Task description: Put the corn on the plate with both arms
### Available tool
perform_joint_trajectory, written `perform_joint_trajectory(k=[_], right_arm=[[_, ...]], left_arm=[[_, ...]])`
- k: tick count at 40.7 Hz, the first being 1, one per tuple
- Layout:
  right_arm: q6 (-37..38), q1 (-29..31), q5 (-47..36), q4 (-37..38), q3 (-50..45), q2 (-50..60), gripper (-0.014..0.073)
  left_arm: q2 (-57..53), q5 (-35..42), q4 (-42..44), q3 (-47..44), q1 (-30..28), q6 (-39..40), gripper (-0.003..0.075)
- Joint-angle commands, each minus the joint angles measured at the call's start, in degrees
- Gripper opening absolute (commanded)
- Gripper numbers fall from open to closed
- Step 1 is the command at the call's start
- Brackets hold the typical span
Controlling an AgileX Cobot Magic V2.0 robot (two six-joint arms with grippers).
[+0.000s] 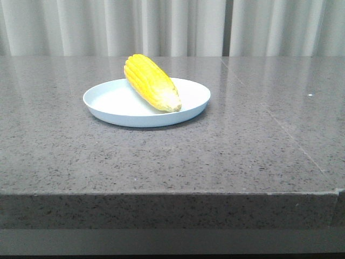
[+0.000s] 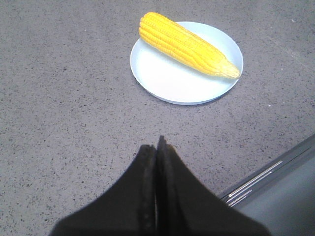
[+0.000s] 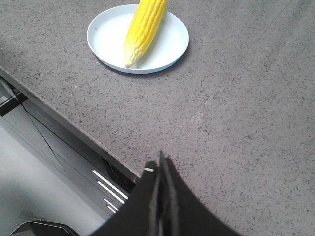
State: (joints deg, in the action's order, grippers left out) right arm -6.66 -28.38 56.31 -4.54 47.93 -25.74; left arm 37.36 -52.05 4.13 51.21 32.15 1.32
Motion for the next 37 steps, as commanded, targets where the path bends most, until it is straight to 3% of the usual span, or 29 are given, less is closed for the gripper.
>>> perform_joint_trajectory(k=[1, 6, 11, 17, 23, 30, 37], right_arm=[[-0.45, 0.13, -4.16, 0.46, 1.29, -0.37, -0.0067], [-0.45, 0.13, -4.16, 0.46, 1.29, -0.37, -0.0067], [-0.45, 0.13, -4.16, 0.41, 1.29, -0.37, -0.0067], [-0.45, 0.13, -4.16, 0.41, 1.29, -0.37, -0.0067], [-0.45, 0.13, -4.16, 0.41, 1.29, -0.37, -0.0067], [-0.45, 0.13, -4.16, 0.41, 1.29, -0.37, -0.0067], [-0.45, 0.13, -4.16, 0.41, 1.29, -0.37, -0.0067]], left_arm=[[-1.11, 4.05, -0.1, 0.44, -1.76, 0.66, -0.002], [-4.53, 5.6, 0.54, -3.17, -7.36, 0.66, -0.002], [-10.05, 12.31, -1.78, -9.71, -12.73, -0.9, -0.002], [-18.58, 21.15, -8.09, -20.02, -18.93, -9.2, -0.002], [-25.93, 26.26, -9.63, -28.63, -24.9, -9.18, -0.002], [-31.57, 35.74, -9.67, -38.02, -28.59, -9.18, -0.002], [-35.09, 47.15, -9.67, -46.18, -28.65, -9.18, -0.002]])
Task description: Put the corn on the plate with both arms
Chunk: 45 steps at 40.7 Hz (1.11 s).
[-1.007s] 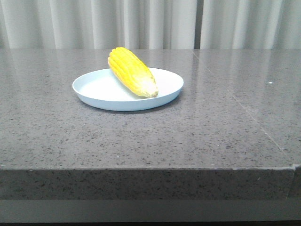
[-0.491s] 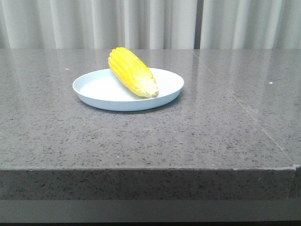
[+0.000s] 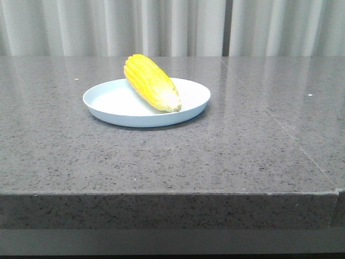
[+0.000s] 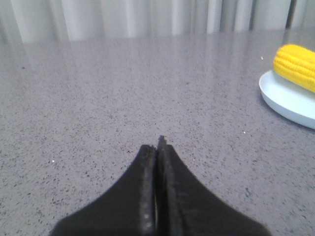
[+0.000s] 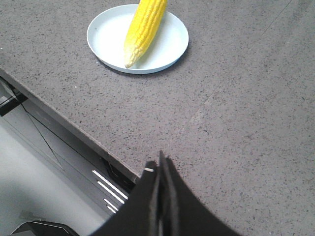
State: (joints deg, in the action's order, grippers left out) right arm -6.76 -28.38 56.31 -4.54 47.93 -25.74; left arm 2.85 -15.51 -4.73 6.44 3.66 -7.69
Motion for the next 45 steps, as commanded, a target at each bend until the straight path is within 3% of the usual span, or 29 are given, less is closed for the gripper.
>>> perform_joint_trajectory(k=[1, 10, 29, 36, 45], right_arm=[[-0.35, 0.13, -4.16, 0.41, 1.29, -0.37, -0.0067], [-0.35, 0.13, -4.16, 0.41, 1.29, -0.37, -0.0067], [-0.35, 0.13, -4.06, 0.41, 1.29, -0.37, -0.0067], [-0.35, 0.13, -4.04, 0.41, 1.29, -0.37, -0.0067], [-0.35, 0.13, -4.04, 0.41, 1.29, -0.37, -0.0067]], left_arm=[[-1.09, 11.69, -0.81, -2.47, -0.16, -0.17, -0.002], [-4.17, 19.05, -0.81, -8.37, -0.16, -0.17, -0.002], [-4.17, 18.04, -0.81, -8.22, -0.16, -0.17, -0.002], [-4.09, 18.04, 4.73, -8.22, -0.16, 5.06, -0.002], [-4.09, 18.04, 4.73, -8.22, -0.16, 5.06, -0.002]])
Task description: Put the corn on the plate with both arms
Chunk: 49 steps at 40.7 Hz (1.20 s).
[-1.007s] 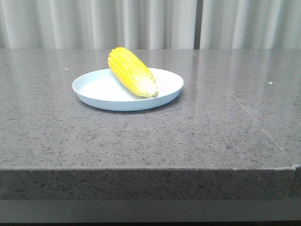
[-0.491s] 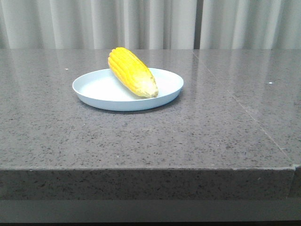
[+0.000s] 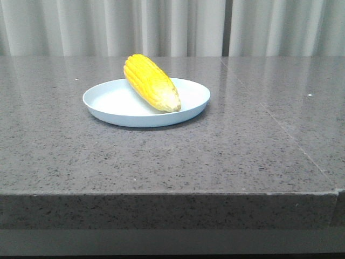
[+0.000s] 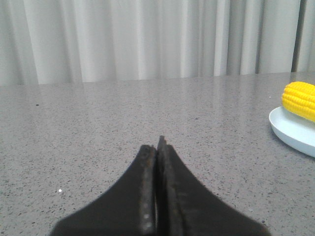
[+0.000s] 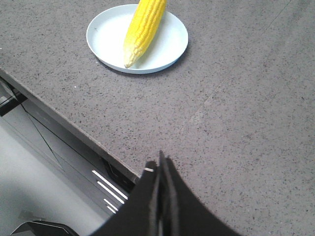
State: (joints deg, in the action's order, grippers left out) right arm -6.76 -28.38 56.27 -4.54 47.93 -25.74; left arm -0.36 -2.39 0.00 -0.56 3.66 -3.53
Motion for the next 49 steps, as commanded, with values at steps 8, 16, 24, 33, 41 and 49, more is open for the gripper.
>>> perform_joint_trajectory(k=[8, 16, 24, 33, 41, 49], right_arm=[[-0.35, 0.13, -4.0, 0.41, 1.29, -0.37, -0.0067], [-0.35, 0.13, -4.0, 0.41, 1.29, -0.37, -0.0067], [-0.35, 0.13, -4.0, 0.41, 1.29, -0.37, -0.0067], [-0.35, 0.13, -4.0, 0.41, 1.29, -0.37, -0.0067], [-0.4, 3.07, -9.02, 0.47, -3.15, 3.77, -0.0067], [-0.4, 15.78, -31.71, 0.13, -20.94, 15.79, -0.0067]], left_arm=[[-0.87, 4.92, 0.0, -1.22, -0.16, 0.9, -0.002], [-0.87, 4.92, 0.0, -1.22, -0.16, 0.9, -0.002], [-0.87, 4.92, 0.0, -1.22, -0.16, 0.9, -0.002], [-0.87, 4.92, 0.0, -1.22, -0.16, 0.9, -0.002], [-0.87, 4.82, 0.0, -1.22, -0.16, 0.9, -0.002], [-0.87, 4.82, 0.0, -1.22, -0.16, 0.9, -0.002]])
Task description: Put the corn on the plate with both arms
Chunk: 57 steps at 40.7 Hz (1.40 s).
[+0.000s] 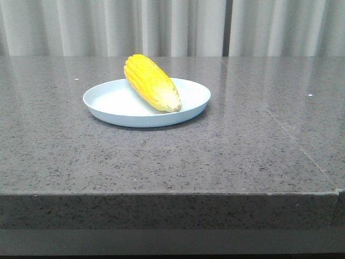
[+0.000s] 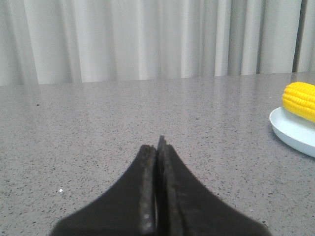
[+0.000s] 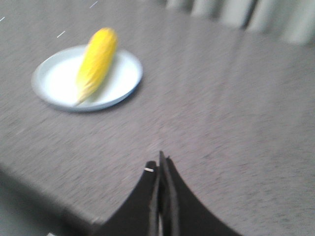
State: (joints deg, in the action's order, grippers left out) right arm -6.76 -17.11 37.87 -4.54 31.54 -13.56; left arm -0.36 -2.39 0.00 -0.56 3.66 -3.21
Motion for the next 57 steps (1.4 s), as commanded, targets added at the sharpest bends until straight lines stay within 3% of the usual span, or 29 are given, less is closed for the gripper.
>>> perform_joint_trajectory(k=[1, 10, 21, 37, 57], right_arm=[[-0.4, 6.17, -16.15, -0.01, -6.47, 4.75, -0.0067], [-0.4, 15.53, -30.48, -0.08, -22.53, 12.85, -0.0067], [-0.4, 17.66, -38.51, -0.09, -31.72, 15.18, -0.0067], [-0.4, 15.16, -39.83, -0.15, -31.81, 15.18, -0.0067], [0.1, 16.69, -41.16, -0.15, -31.81, 15.13, -0.0067]], left_arm=[[-0.87, 4.82, 0.0, -1.22, -0.16, 0.59, -0.002], [-0.87, 4.82, 0.0, -1.22, -0.16, 0.59, -0.002], [-0.87, 4.82, 0.0, -1.22, -0.16, 0.59, -0.002], [-0.87, 4.82, 0.0, -1.22, -0.16, 0.59, -0.002], [-0.87, 4.82, 0.0, -1.22, -0.16, 0.59, -0.002]])
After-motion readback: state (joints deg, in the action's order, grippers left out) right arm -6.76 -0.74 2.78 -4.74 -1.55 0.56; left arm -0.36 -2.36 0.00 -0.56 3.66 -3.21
